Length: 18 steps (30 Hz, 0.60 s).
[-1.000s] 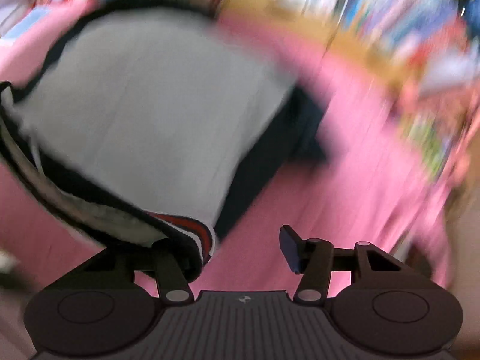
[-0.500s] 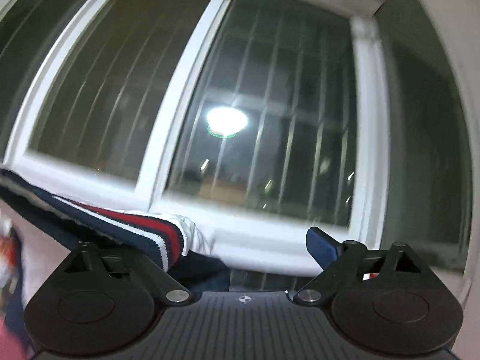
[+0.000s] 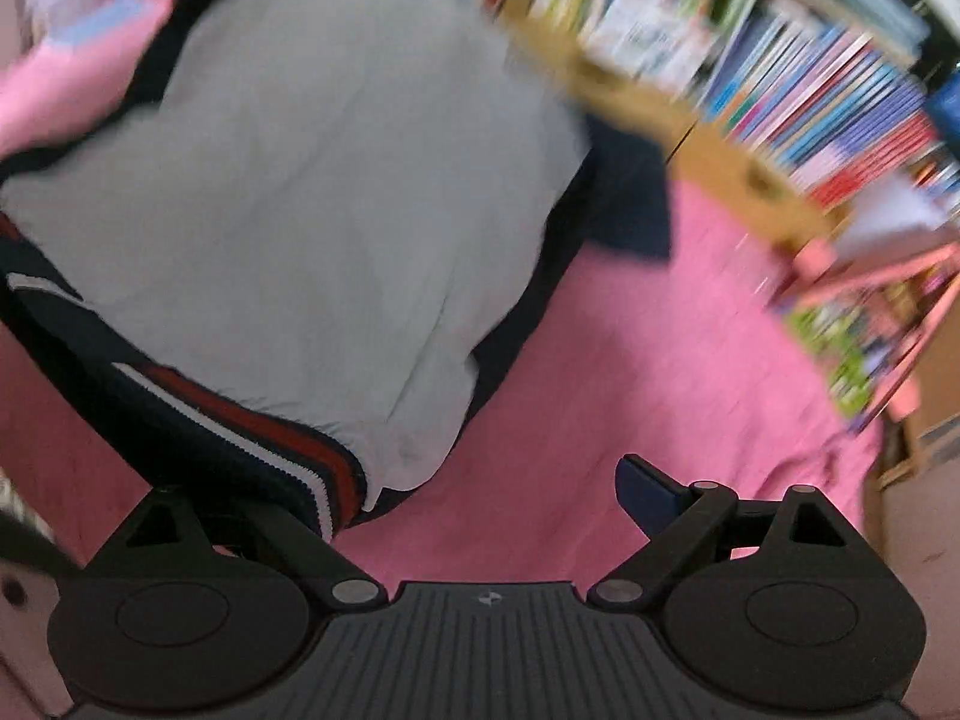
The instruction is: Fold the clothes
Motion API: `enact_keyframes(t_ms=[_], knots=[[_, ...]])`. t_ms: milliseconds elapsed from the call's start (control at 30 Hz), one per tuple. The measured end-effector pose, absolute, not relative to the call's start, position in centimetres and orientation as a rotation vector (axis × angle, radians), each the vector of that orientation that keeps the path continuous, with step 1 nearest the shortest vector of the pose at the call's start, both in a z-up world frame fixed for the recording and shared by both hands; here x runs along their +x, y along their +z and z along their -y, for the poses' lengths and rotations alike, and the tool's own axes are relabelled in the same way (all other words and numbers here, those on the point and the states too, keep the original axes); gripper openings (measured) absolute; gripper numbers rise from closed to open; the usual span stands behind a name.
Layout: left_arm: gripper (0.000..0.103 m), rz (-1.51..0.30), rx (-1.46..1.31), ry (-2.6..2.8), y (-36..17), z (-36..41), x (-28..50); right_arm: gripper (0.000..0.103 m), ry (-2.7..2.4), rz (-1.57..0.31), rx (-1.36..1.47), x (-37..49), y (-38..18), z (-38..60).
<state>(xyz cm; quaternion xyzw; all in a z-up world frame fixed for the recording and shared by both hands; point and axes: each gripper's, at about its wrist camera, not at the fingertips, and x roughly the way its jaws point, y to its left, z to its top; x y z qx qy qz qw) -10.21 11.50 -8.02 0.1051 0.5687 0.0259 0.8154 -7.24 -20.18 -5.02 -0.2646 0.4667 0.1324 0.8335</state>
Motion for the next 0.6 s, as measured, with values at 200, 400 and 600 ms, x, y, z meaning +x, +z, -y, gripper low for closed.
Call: enact_keyframes(t_ms=[200, 400, 600], knots=[[0.103, -1.202, 0.322, 0.011, -8.4, -10.4, -11.6, 0.094, 0.304, -1.027, -0.567, -9.7, -6.4, 20.4], [0.103, -1.189, 0.328, -0.019, -8.5, -10.3, -12.3, 0.095, 0.323, -1.027, -0.545, -10.9, -5.9, 22.4], [0.103, -1.254, 0.361, -0.057, -10.4, -9.4, -12.9, 0.101, 0.331, -1.058, -0.603, -11.0, -8.6, 22.6]])
